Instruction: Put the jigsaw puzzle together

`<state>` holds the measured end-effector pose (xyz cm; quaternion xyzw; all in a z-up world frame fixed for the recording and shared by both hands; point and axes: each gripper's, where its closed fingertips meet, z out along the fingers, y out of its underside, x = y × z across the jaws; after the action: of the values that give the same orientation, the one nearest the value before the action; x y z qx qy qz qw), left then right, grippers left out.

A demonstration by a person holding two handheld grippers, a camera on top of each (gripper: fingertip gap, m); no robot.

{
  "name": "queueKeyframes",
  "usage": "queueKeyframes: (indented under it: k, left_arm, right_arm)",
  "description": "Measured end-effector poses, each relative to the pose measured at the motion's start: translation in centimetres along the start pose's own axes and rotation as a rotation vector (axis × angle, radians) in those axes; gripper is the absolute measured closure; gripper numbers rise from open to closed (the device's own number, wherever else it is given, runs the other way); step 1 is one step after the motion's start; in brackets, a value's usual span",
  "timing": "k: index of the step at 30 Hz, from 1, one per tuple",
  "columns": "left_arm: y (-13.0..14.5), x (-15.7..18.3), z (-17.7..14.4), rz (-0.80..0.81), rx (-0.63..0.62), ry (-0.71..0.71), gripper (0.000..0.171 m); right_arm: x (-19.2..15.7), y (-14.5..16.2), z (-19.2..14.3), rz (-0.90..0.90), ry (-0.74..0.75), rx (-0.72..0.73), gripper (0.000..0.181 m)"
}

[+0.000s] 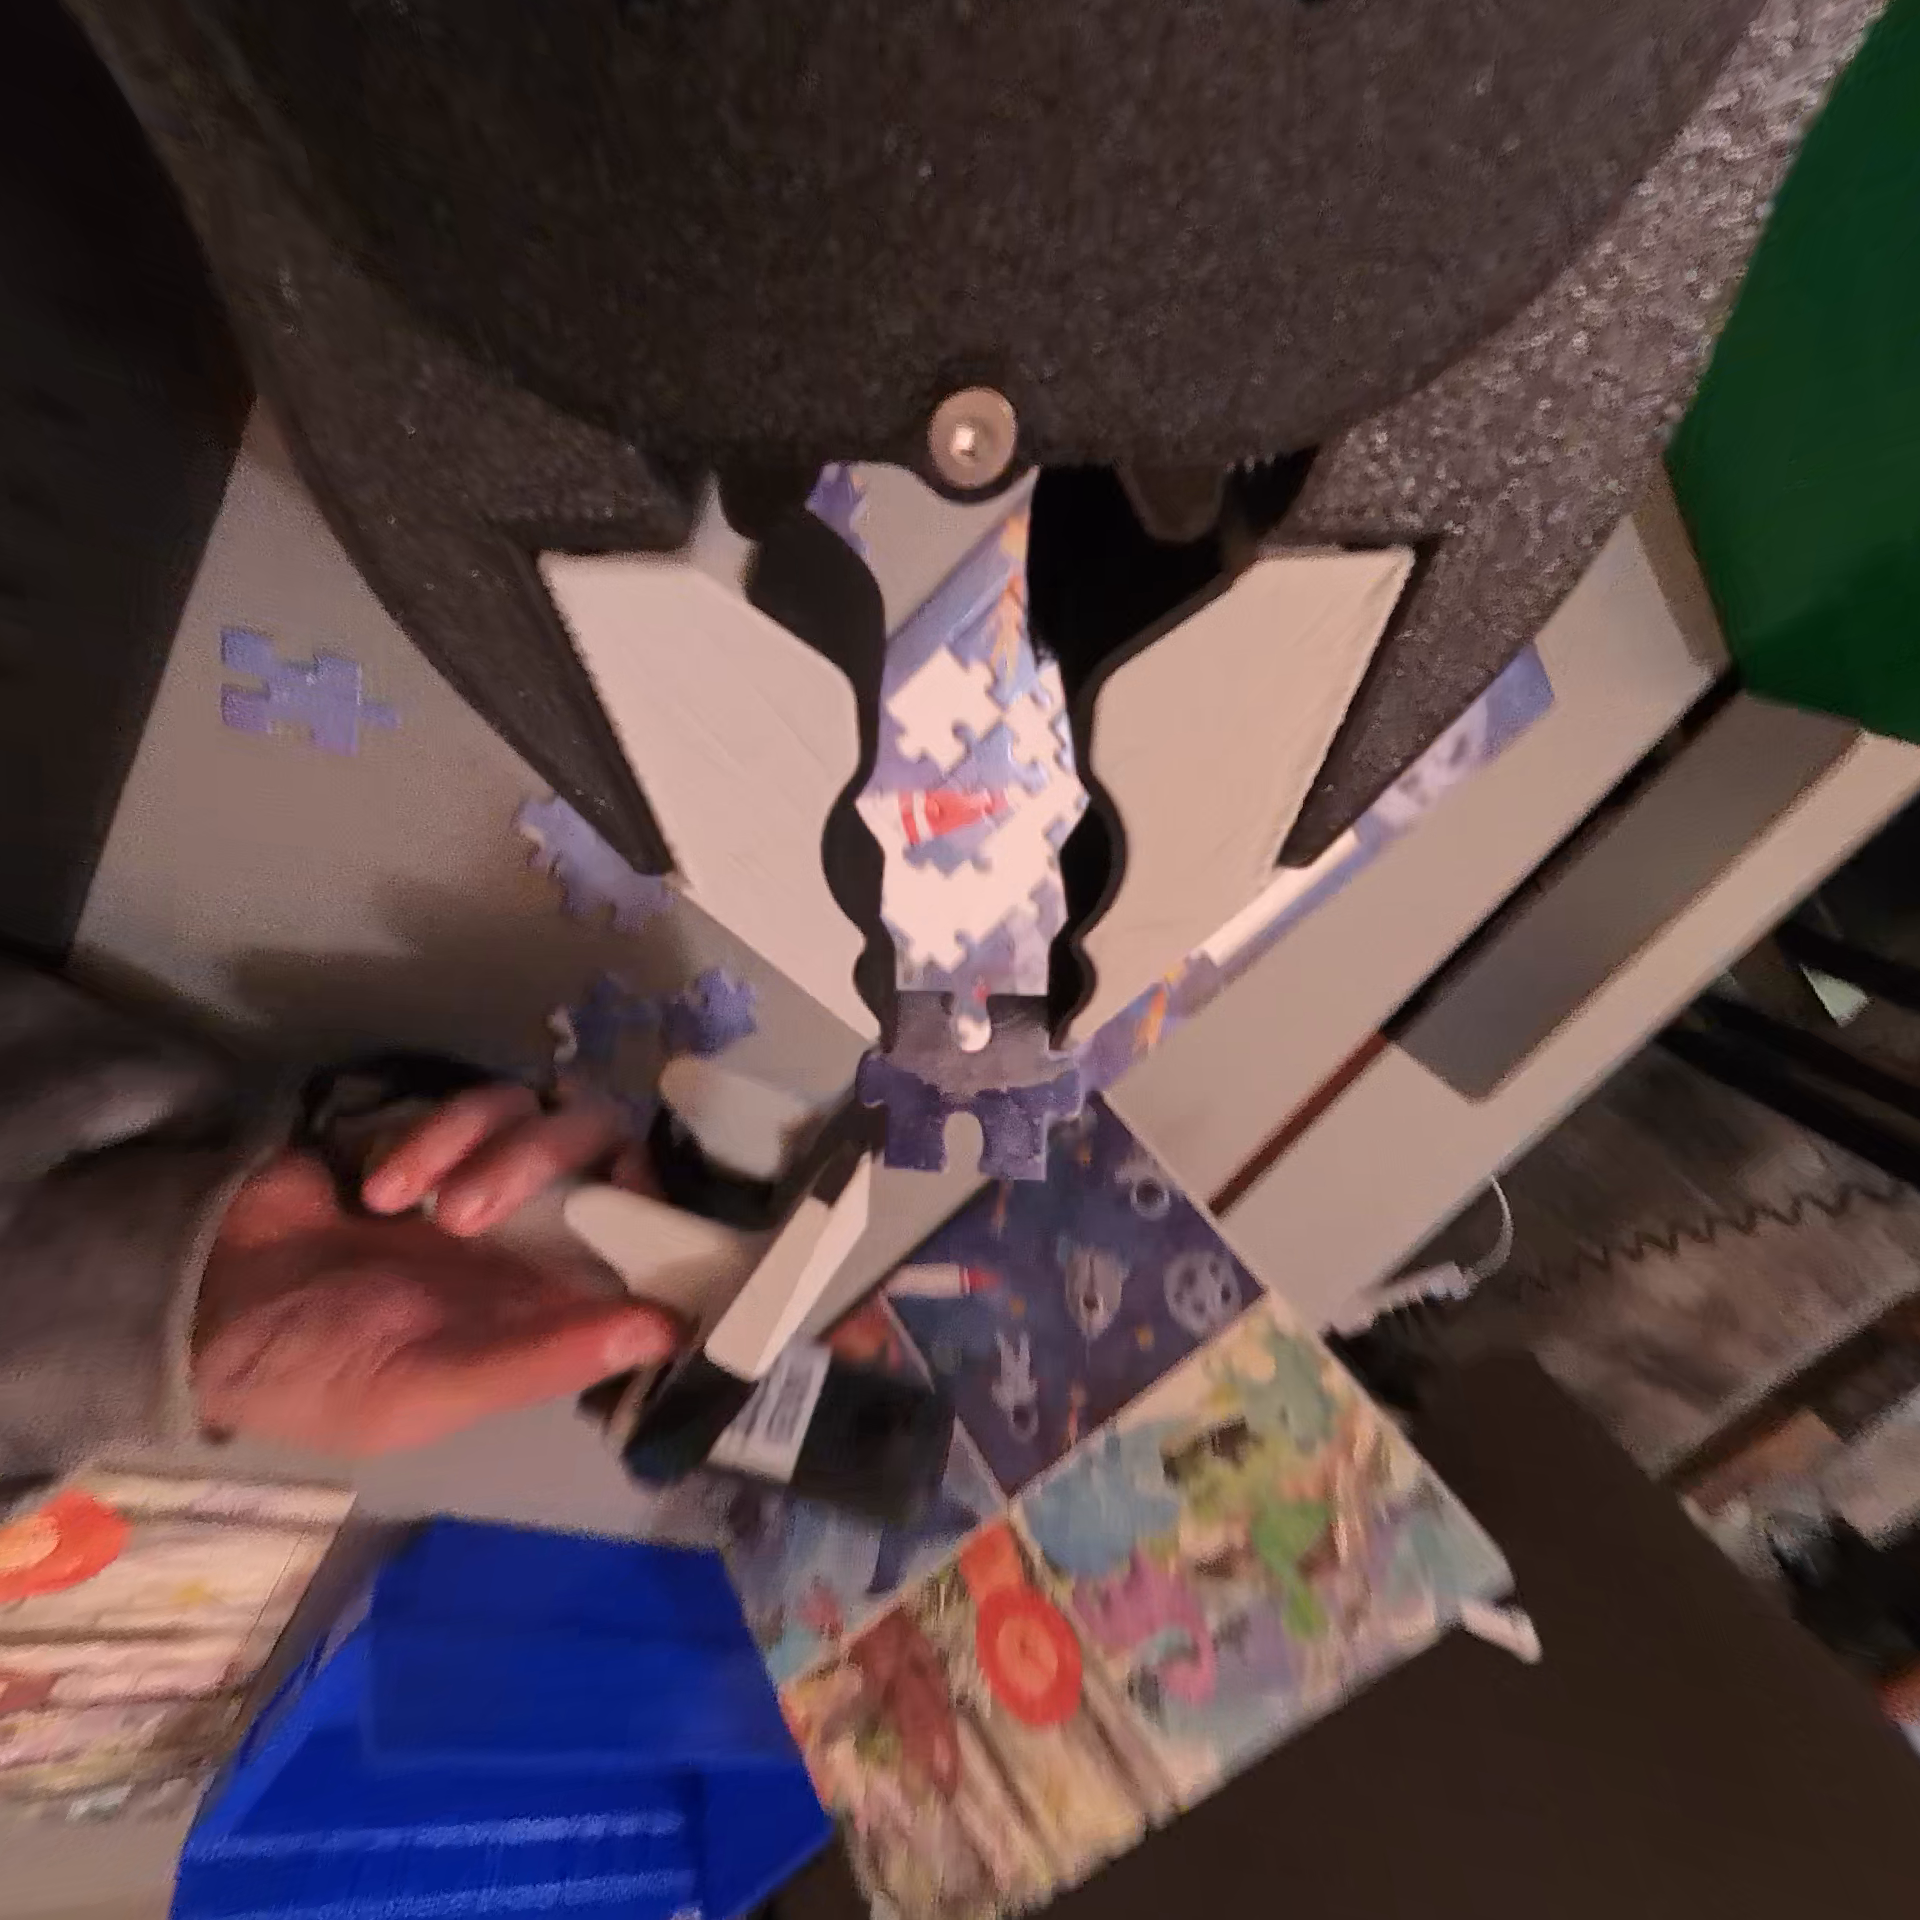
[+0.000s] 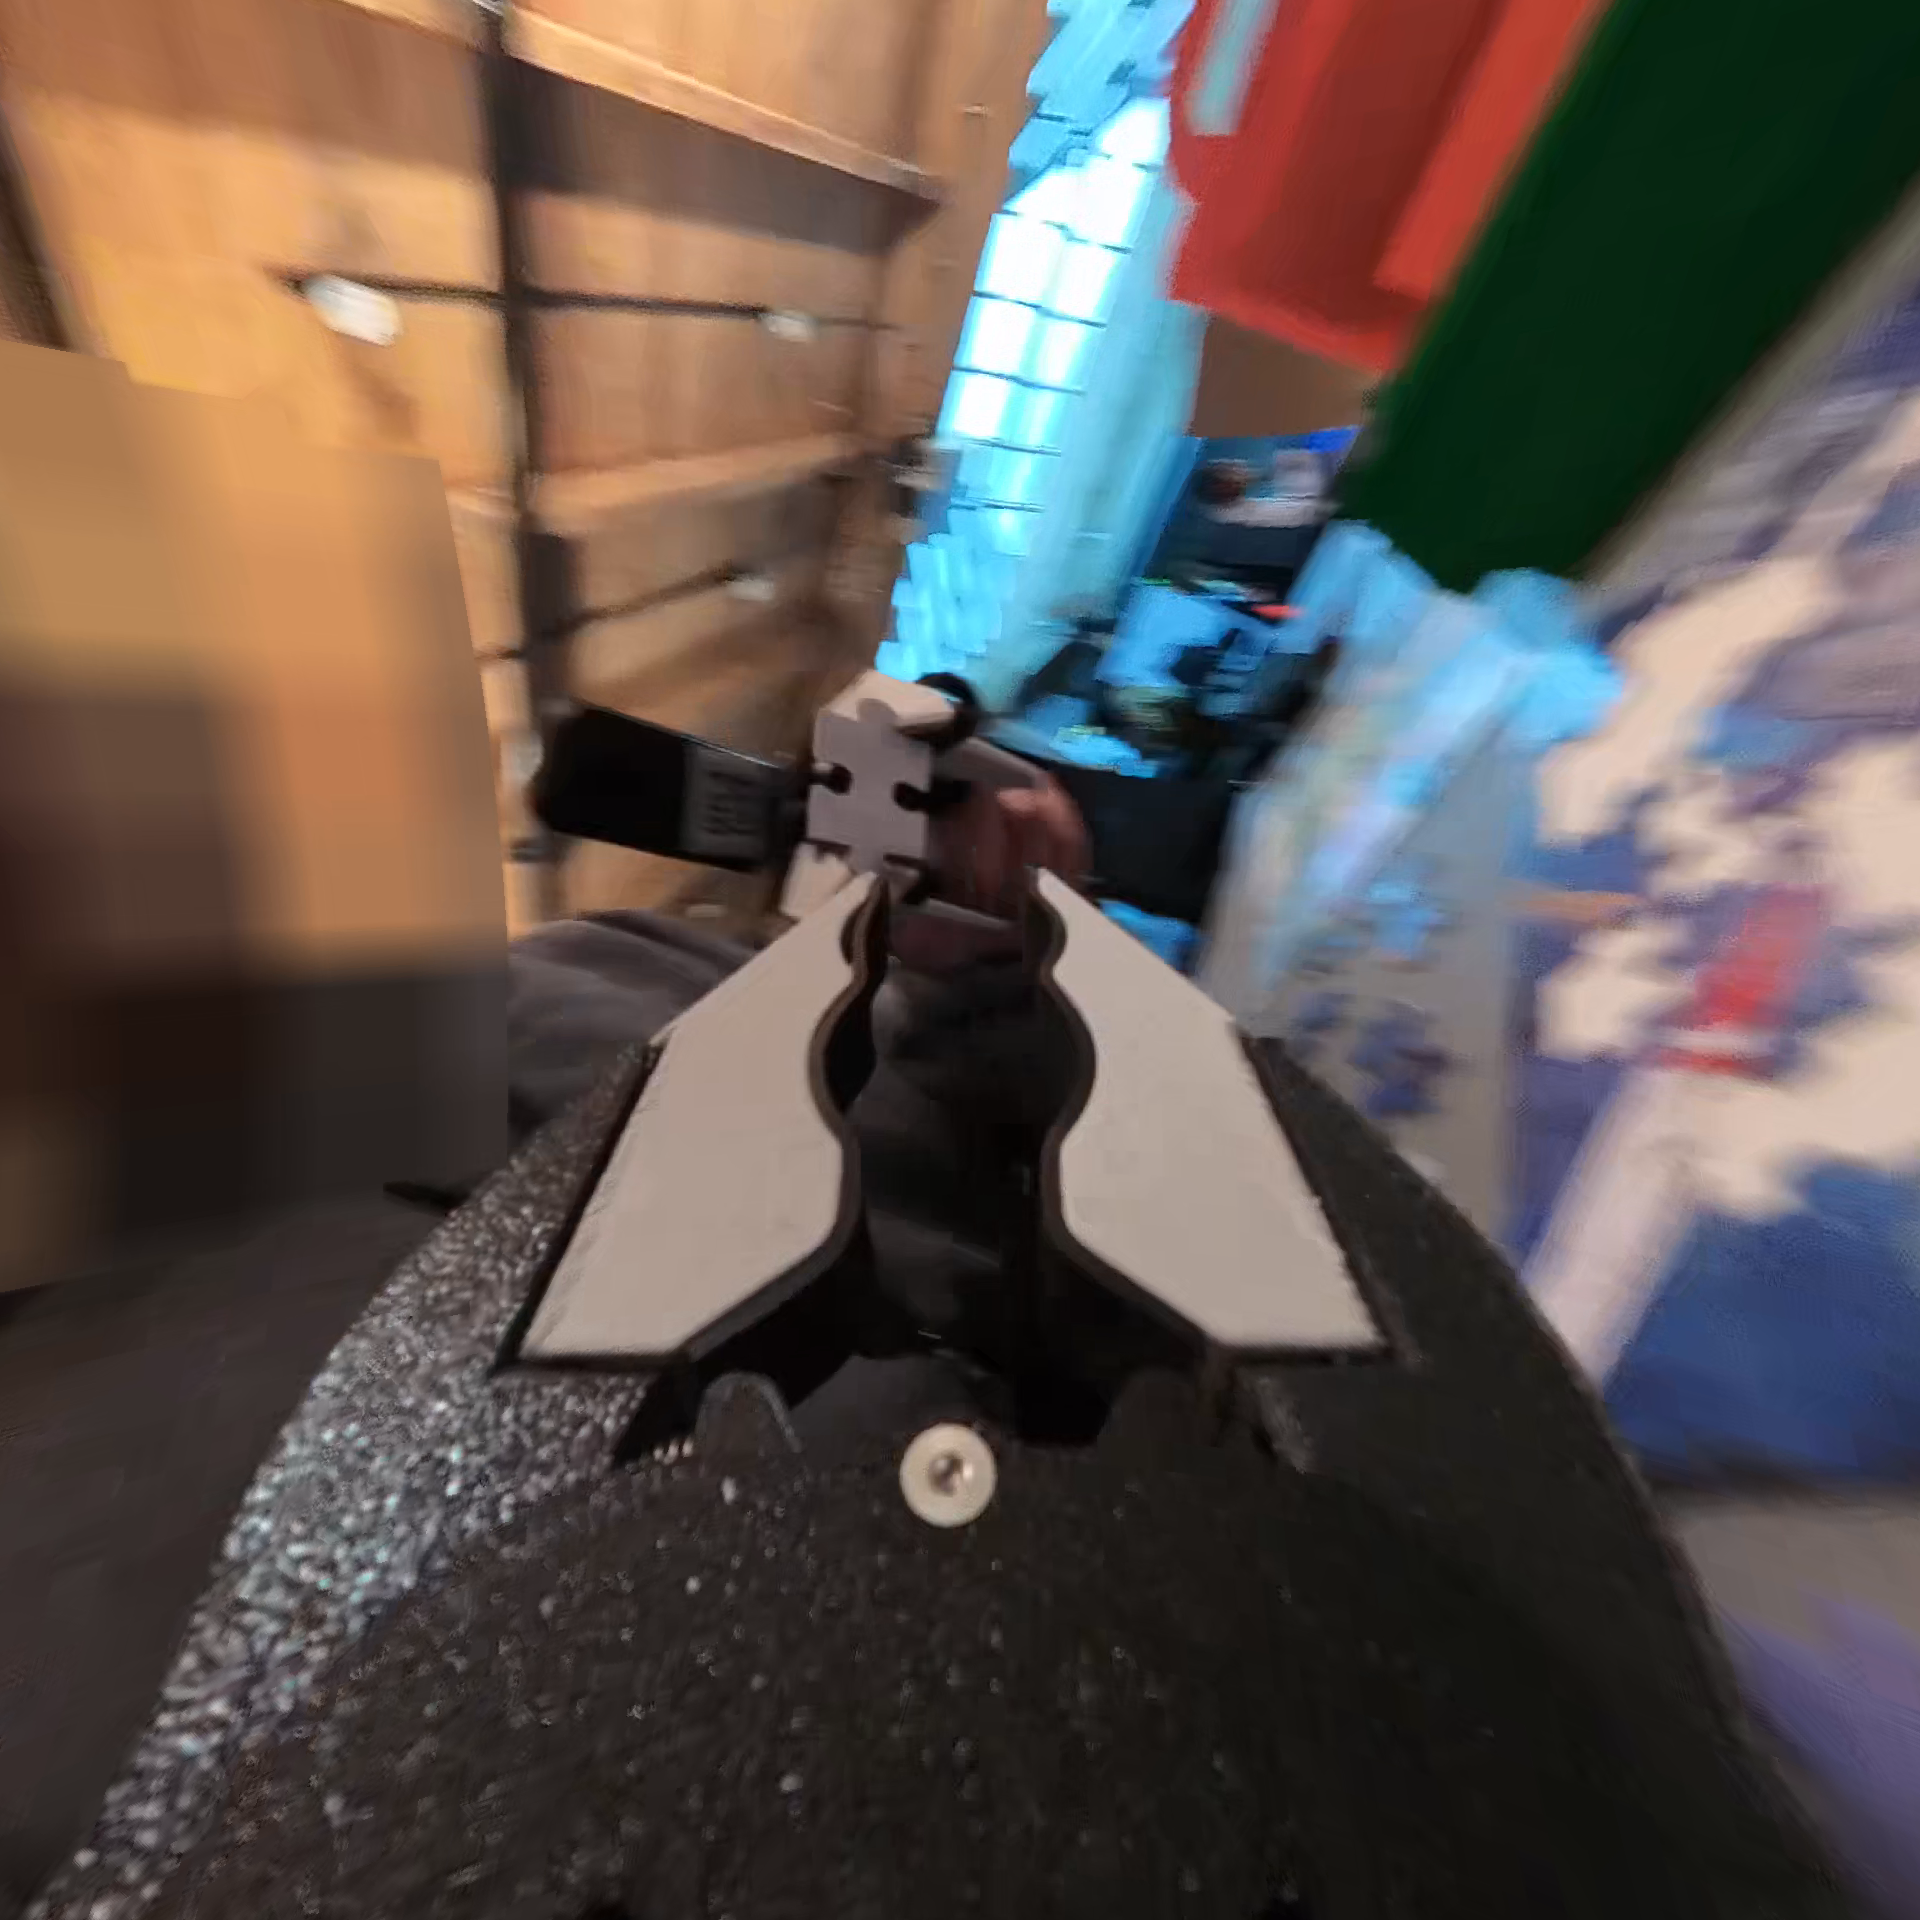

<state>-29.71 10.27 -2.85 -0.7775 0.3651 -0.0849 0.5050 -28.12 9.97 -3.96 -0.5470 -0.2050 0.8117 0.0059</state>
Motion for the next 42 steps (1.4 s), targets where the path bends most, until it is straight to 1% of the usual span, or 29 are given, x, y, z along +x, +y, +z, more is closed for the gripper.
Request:
queueKeyframes:
  k: [2, 3, 5, 7, 10, 12, 13, 15, 19, 21, 23, 25, 26, 28, 29, 30, 32, 33, 35, 37, 39, 41, 42]
  left_arm:
    - [2.8, -0.7, 0.4, -0.051, -0.085, -0.003, 0.143]
    - [4.1, -1.1, 0.5, -0.071, -0.121, -0.015, 0.143]
    - [6.5, -1.9, 0.6, -0.103, -0.177, -0.037, 0.143]
    - [8.3, -2.5, 0.8, -0.151, -0.216, -0.038, 0.143]
    - [9.5, -2.9, 1.2, -0.208, -0.245, -0.027, 0.143]
    - [9.2, -2.5, 1.9, -0.252, -0.239, -0.004, 0.143]
    - [9.0, -2.3, 2.3, -0.277, -0.232, 0.01, 0.143]
    - [8.6, -1.7, 3.3, -0.335, -0.227, 0.025, 0.143]
    - [8.1, -1.1, 5.3, -0.472, -0.211, 0.046, 0.143]
    - [7.5, -0.8, 5.8, -0.484, -0.185, 0.043, 0.143]
    - [6.7, -0.4, 5.9, -0.453, -0.153, 0.033, 0.143]
    - [5.8, 0.0, 6.0, -0.423, -0.121, 0.029, 0.143]
    - [5.4, 0.2, 6.0, -0.416, -0.104, 0.029, 0.143]
    - [4.7, 0.5, 6.0, -0.411, -0.073, 0.028, 0.143]
    - [4.5, 0.6, 5.9, -0.406, -0.062, 0.022, 0.143]
    - [4.3, 0.5, 5.8, -0.399, -0.058, 0.01, 0.143]
    - [4.3, 0.2, 5.5, -0.387, -0.054, -0.014, 0.143]
    - [4.3, 0.1, 5.4, -0.386, -0.051, -0.018, 0.143]
    - [4.2, 0.0, 5.2, -0.383, -0.036, -0.02, 0.143]
    - [4.2, 0.1, 5.1, -0.355, -0.039, -0.014, 0.143]
    - [4.7, 0.2, 5.0, -0.29, -0.075, -0.009, 0.143]
    - [5.0, 0.0, 4.7, -0.212, -0.086, -0.021, 0.143]
    - [5.3, 0.3, 4.5, -0.182, -0.102, 0.007, 0.143]
  right_arm:
    - [2.6, -0.1, -1.6, -0.09, 0.224, -0.03, 0.156]
    - [3.4, 0.0, -2.1, -0.127, 0.298, -0.049, 0.155]
    - [4.1, 0.1, -2.5, -0.176, 0.374, -0.076, 0.156]
    - [4.9, -0.3, -3.2, -0.244, 0.479, -0.087, 0.162]
    - [7.3, -1.1, -6.5, -0.355, 0.767, -0.14, 0.165]
    - [7.8, -1.7, -8.1, -0.413, 0.879, -0.151, 0.167]
    - [7.9, -1.8, -8.3, -0.434, 0.904, -0.155, 0.167]
    - [7.6, -1.6, -7.8, -0.468, 0.897, -0.171, 0.167]
    - [5.6, -0.3, -4.8, -0.572, 0.774, -0.233, 0.167]
    - [4.6, -0.2, -3.7, -0.611, 0.722, -0.224, 0.17]
    - [4.6, 0.1, -3.2, -0.561, 0.681, -0.216, 0.169]
    - [4.2, 0.6, -2.4, -0.477, 0.593, -0.2, 0.164]
    - [3.9, 0.6, -2.1, -0.453, 0.552, -0.181, 0.166]
    - [2.9, 0.0, -1.6, -0.474, 0.509, -0.122, 0.169]
    - [2.6, -0.3, -1.6, -0.5, 0.513, -0.105, 0.173]
    - [2.7, -0.6, -1.8, -0.523, 0.549, -0.104, 0.174]
    - [3.1, -1.5, -2.7, -0.579, 0.635, -0.077, 0.173]
    - [3.1, -1.6, -2.9, -0.58, 0.65, -0.071, 0.17]
    - [3.6, -1.2, -3.0, -0.529, 0.637, -0.094, 0.164]
    - [3.5, -0.9, -2.4, -0.495, 0.589, -0.09, 0.163]
    - [3.3, -0.7, -1.9, -0.479, 0.55, -0.083, 0.163]
    - [3.7, -0.7, -1.8, -0.466, 0.548, -0.086, 0.164]
    - [3.8, -0.6, -1.8, -0.459, 0.551, -0.093, 0.164]
